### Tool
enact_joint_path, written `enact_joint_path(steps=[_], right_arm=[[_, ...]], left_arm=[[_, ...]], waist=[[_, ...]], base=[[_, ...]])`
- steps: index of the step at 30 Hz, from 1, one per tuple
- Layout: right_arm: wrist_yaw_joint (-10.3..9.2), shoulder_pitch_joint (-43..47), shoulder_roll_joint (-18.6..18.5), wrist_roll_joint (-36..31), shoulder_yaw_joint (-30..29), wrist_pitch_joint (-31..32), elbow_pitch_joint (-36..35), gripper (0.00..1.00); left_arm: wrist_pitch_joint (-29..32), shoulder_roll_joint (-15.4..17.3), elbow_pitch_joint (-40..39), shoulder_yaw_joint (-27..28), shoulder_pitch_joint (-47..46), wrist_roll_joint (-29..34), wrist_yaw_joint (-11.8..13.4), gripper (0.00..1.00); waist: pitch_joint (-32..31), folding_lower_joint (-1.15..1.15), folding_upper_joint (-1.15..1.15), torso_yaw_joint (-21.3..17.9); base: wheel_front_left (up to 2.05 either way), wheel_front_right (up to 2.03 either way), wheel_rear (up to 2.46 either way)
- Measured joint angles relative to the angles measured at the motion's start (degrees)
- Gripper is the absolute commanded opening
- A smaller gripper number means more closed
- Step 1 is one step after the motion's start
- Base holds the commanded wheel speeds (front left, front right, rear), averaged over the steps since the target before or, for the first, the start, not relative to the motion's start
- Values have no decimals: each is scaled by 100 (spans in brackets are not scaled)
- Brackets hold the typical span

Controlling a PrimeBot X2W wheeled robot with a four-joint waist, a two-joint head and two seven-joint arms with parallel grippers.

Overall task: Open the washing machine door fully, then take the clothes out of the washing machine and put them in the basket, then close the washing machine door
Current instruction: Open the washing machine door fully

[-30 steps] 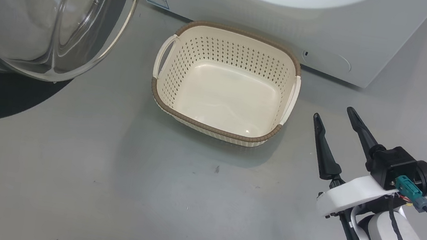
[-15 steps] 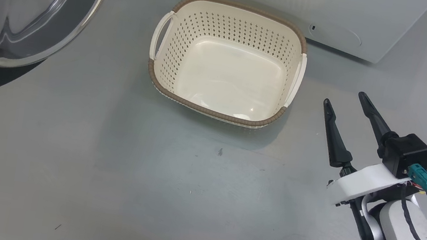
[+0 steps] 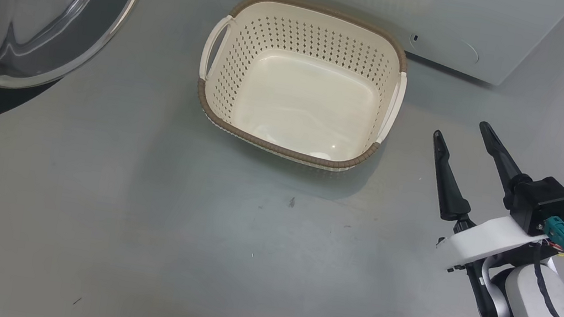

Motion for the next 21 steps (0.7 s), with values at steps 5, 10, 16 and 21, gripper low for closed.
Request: enact_joint_path(steps=[5, 10, 16, 21], right_arm=[[8, 1, 16, 10, 3, -70, 99, 100], [20, 1, 82, 57, 3, -154, 205, 100], [59, 19, 216, 134, 1, -304, 377, 100], [59, 56, 311, 214, -42, -385, 476, 100]], left_arm=[[-122, 16, 144, -143, -9, 118, -60, 0], [-281, 12, 209, -275, -9, 214, -138, 0], [-450, -16, 209, -541, 10, 426, -263, 0], [-587, -41, 79, -622, 75, 498, -328, 0]], waist=[[-122, 0, 0, 4], [-300, 0, 0, -16], [-637, 0, 0, -94], [-912, 0, 0, -187]], base=[[0, 0, 0], [0, 0, 0], [0, 0, 0], [0, 0, 0]])
